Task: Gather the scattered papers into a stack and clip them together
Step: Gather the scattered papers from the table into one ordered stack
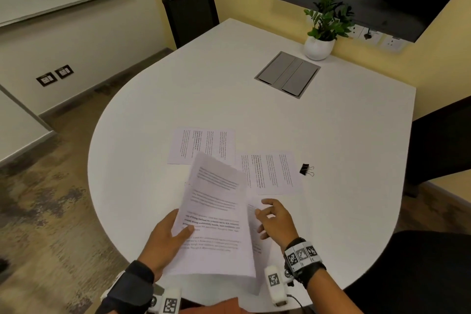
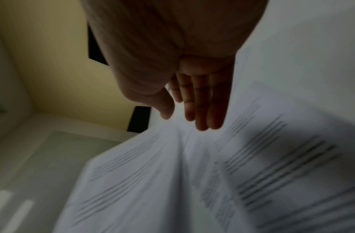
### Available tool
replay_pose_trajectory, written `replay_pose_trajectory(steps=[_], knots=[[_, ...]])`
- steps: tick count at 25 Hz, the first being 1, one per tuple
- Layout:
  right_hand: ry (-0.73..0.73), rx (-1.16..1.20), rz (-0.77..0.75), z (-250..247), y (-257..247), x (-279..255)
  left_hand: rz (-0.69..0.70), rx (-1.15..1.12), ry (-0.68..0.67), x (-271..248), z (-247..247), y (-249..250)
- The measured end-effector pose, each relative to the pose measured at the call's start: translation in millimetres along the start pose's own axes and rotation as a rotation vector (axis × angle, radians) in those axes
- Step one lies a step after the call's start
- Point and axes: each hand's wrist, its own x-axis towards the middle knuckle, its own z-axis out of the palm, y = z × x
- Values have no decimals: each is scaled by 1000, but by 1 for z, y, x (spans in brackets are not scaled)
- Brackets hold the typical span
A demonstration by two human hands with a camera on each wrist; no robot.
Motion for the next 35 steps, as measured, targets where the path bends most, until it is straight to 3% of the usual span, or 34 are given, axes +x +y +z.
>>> replay_pose_trajectory(steps=[4, 7, 15, 20, 27, 31, 35], knots=[[35, -453, 156, -24, 62, 29, 18, -38, 182, -4, -18, -13], [33, -645, 201, -32, 90, 47, -8, -98, 263, -11, -27, -21], [-30, -902, 144, -14, 86, 96, -91, -170, 368, -28, -44, -41], [-9, -1120, 128, 1, 86, 98, -107, -212, 381, -36, -52, -53], [5, -1039, 126, 7, 85, 89, -96, -248, 345, -32, -53, -58], [97, -558, 183, 6, 97, 76, -97, -249, 322, -29, -53, -56], [154, -271, 139, -11, 95, 54, -78, -256, 321, -26, -50, -51]])
